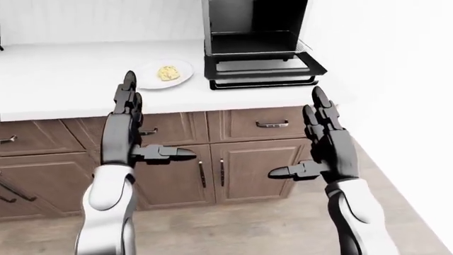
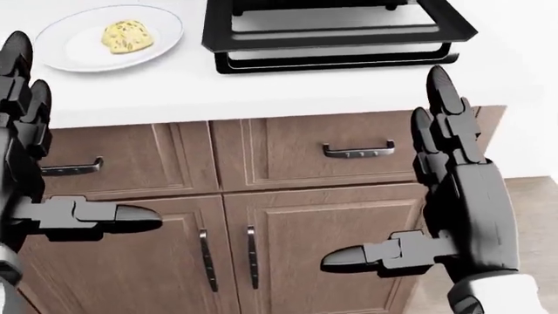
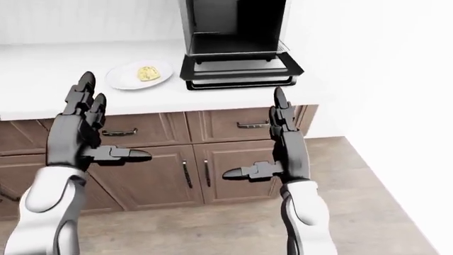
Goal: Place the scone on the rack of the toaster oven.
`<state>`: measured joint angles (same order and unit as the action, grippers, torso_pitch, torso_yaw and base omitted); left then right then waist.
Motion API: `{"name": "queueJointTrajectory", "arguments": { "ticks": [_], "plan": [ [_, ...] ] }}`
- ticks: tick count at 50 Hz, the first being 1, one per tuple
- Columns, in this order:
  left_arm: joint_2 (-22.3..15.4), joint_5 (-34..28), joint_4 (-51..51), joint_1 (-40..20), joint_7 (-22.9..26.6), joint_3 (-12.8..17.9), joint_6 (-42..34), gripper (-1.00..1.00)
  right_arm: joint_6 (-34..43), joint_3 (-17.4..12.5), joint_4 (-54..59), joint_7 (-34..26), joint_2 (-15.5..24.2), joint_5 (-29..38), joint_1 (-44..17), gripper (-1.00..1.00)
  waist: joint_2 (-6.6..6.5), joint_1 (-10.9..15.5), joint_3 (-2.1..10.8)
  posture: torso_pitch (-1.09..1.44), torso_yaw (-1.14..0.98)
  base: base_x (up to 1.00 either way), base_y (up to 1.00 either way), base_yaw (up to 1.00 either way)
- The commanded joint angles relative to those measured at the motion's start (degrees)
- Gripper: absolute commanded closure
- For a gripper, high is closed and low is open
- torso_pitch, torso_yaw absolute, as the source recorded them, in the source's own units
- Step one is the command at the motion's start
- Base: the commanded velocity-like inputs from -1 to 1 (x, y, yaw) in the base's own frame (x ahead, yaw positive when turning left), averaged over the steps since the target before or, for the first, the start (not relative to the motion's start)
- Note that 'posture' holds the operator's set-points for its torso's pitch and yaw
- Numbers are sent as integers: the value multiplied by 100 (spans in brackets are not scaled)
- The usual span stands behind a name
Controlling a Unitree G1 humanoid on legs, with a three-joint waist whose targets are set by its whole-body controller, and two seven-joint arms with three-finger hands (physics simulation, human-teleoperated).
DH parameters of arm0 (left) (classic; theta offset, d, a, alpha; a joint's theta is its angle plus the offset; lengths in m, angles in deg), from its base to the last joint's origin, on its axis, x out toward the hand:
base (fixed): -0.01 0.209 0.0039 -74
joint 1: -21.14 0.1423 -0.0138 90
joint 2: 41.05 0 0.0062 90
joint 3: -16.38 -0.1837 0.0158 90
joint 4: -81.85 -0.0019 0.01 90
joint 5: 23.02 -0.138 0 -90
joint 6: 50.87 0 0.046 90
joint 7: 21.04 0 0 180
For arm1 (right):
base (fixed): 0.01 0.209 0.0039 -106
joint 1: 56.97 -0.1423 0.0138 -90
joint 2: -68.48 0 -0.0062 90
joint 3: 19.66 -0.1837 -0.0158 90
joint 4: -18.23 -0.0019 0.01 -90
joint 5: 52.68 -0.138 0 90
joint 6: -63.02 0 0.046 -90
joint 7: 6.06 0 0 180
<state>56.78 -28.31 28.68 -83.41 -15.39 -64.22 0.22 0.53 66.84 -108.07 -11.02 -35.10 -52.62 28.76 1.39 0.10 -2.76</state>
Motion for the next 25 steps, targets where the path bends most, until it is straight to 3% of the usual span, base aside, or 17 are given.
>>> {"name": "queueJointTrajectory", "arguments": {
  "ticks": [1, 2, 4, 7, 8, 9, 10, 11, 12, 13, 14, 17, 20, 22, 23, 24, 25],
  "plan": [
    [-64, 8, 197, -120, 3, 59, 173, -100, -178, 9, -263, 22, -5, -22, -109, -100, -14, -18, 100, 0, 0, 35, 12, 0],
    [-74, 4, 201, -113, 12, 64, 172, -100, -184, 17, -275, 16, -2, -23, -98, -100, 51, -10, 68, 0, 0, 35, 11, 0],
    [-78, 17, 211, -123, 15, 92, 165, -100, -188, 16, -288, 16, -5, -37, -96, -100, 52, -55, 107, 0, 0, 36, 11, 0],
    [-97, 16, 263, -122, 30, 107, 130, -100, -184, 24, -338, 6, -5, -40, -84, -100, -91, -90, 74, 0, 0, 35, 11, 0],
    [-114, 21, 280, -141, 30, 138, 103, -100, -176, 26, -345, 6, 2, -25, -82, -100, -158, -106, 26, 0, 0, 27, 9, 0],
    [-125, 33, 299, -158, 35, 155, 76, -100, -149, 16, -366, 9, 0, -35, -95, -100, -264, -114, 59, 0, 0, 22, 9, 0],
    [-137, 24, 282, -179, 25, 150, 75, -100, -120, 28, -386, 5, 19, 0, -107, -100, -425, -116, 143, 0, 0, 19, 8, 0],
    [-137, 24, 281, -193, 17, 150, 63, -100, -109, 26, -397, 2, 17, 0, -111, -100, -676, -86, 243, 0, 0, 19, 8, 0],
    [-140, 25, 287, -209, 17, 133, 48, -100, -107, 38, -397, -12, 21, 13, -111, -100, -564, -23, 229, 0, 0, 19, 9, 0],
    [-144, 26, 279, -216, 20, 133, 51, -100, -101, 43, -401, -15, 19, 19, -112, -100, -626, -40, 161, 0, 0, 18, 12, 0],
    [-152, 21, 265, -230, 22, 125, 46, -100, -106, 53, -395, -25, 21, 31, -116, -100, -579, 23, 140, 0, 0, 19, 15, 0],
    [-172, 10, 264, -281, 19, 120, 12, -100, -78, 23, -414, -24, 17, 25, -151, -100, -370, 68, 180, 0, 0, 18, 18, 0],
    [-156, -2, 251, -290, 13, 94, 26, -100, -113, 9, -406, -28, 9, 4, -131, -100, -142, 90, 99, 0, 0, 18, 19, 0],
    [-154, -15, 235, -286, 13, 83, 60, -100, -146, 13, -396, -30, 13, 14, -110, -100, 87, 100, 130, 0, 0, 18, 19, 0],
    [-142, -38, 199, -264, 15, 47, 114, -100, -172, 15, -382, -32, 9, 10, -102, -100, 289, 89, 208, 0, 0, 22, 20, 0],
    [-133, -51, 203, -260, 23, 30, 130, -100, -196, 14, -361, -30, 4, 9, -90, -100, 73, 1, 166, 0, 0, 29, 20, 0],
    [-127, -55, 200, -265, 28, 26, 135, -100, -185, 8, -378, -30, 5, 5, -81, -100, 150, 22, 108, 0, 0, 30, 20, 0]
  ]
}}
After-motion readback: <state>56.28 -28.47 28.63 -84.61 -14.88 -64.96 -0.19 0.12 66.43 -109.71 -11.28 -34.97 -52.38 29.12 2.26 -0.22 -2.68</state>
